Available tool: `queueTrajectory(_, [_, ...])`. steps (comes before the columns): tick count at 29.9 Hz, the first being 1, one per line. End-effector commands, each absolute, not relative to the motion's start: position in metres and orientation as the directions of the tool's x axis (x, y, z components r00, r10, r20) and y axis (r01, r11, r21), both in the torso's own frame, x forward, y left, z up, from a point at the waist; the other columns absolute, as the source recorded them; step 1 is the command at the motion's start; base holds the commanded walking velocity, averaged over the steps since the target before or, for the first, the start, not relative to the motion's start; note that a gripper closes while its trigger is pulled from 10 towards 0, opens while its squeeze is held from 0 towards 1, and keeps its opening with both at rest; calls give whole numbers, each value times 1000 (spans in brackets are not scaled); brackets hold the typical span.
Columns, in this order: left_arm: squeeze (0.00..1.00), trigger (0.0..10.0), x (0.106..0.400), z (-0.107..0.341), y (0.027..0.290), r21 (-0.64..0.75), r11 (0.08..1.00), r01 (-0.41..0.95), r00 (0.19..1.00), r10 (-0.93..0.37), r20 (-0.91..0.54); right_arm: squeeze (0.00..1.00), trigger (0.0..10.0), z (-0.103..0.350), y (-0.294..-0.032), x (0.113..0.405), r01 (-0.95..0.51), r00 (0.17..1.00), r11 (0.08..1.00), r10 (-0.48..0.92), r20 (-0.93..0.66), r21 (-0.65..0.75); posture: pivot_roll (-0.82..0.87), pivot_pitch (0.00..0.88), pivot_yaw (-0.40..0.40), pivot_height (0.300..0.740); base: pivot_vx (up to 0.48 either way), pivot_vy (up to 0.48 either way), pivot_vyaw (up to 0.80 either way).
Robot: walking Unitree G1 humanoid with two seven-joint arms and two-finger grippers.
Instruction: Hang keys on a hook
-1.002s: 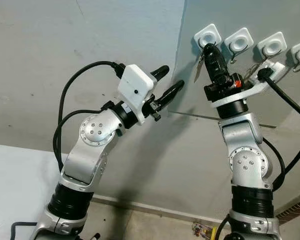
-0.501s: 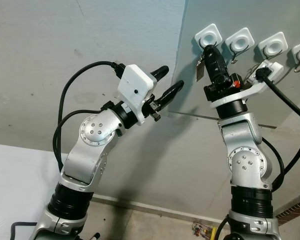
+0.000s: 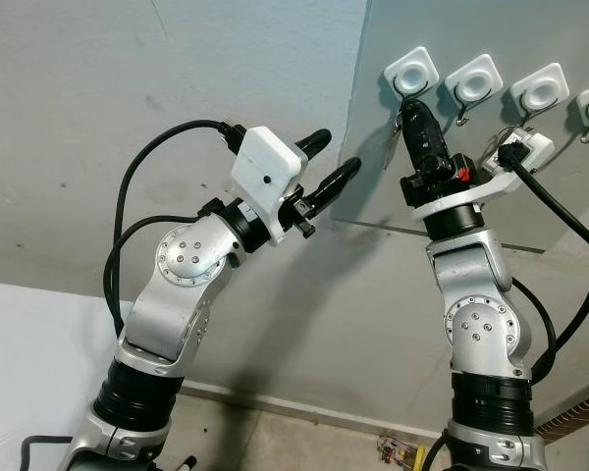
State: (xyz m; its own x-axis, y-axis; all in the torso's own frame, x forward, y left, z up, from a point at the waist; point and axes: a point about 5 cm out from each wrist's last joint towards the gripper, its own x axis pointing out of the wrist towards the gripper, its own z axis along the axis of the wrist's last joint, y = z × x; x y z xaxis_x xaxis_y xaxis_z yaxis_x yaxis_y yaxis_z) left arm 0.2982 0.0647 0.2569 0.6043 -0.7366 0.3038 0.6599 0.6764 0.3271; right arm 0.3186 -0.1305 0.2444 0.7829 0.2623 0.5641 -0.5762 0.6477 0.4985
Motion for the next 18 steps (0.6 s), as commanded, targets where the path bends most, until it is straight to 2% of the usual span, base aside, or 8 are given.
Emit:
queueTrajectory(1, [0, 10000, 297, 261, 67, 341, 691, 637, 615, -723, 316, 1000, 10000, 242, -131, 319, -567, 792, 648, 260, 552, 509, -66, 21, -14, 740, 0, 0, 0])
queueTrajectory(13, [0, 10000, 298, 259, 69, 337, 712, 616, 637, -701, 320, 1000, 10000, 239, -130, 317, -563, 794, 663, 268, 545, 494, -59, 17, -18, 740, 0, 0, 0])
queueTrajectory(18, [0, 10000, 299, 251, 73, 315, 768, 558, 684, -641, 349, 1000, 10000, 224, -128, 307, -567, 786, 731, 344, 513, 379, -62, 5, -19, 740, 0, 0, 0])
